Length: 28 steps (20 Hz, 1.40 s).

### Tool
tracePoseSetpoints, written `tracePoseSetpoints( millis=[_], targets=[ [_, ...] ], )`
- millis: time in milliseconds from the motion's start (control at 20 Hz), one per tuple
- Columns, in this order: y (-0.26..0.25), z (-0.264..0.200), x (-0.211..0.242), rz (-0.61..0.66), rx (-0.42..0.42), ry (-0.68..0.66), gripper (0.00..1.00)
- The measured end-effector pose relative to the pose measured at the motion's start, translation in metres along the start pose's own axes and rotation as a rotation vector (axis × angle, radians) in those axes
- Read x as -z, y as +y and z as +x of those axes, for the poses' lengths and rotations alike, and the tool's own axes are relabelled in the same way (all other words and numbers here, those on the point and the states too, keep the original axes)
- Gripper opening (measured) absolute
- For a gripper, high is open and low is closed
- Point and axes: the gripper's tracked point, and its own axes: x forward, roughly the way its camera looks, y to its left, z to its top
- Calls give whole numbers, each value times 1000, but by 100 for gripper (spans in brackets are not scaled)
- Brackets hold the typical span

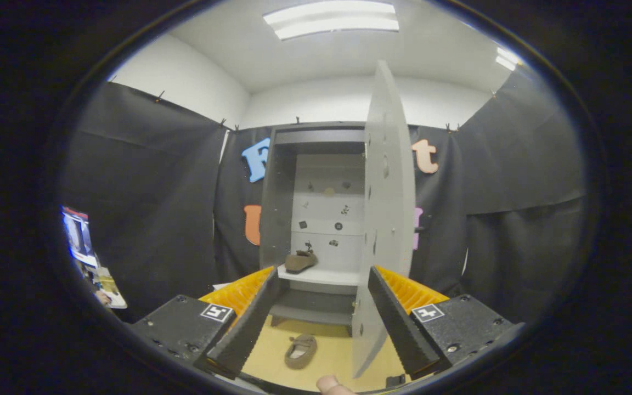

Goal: Open the shoe cabinet door, grab the shoes and put them into the shoe cabinet, then close the shoe cabinet door.

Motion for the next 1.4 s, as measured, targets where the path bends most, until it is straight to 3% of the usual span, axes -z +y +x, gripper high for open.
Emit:
tracePoseSetpoints(
  millis=[300, 550, 700, 850, 1100, 1250, 1400],
  targets=[
    [25, 11, 28, 80, -75, 68, 100],
    [43, 12, 75, 170, -77, 230, 100],
    [31, -1, 101, 134, 1, 362, 100],
    [19, -1, 114, 57, -16, 393, 100],
    [33, -3, 160, 151, 7, 542, 100],
    [42, 8, 217, 166, 21, 643, 100],
    [46, 12, 253, 182, 43, 730, 94]
  ],
)
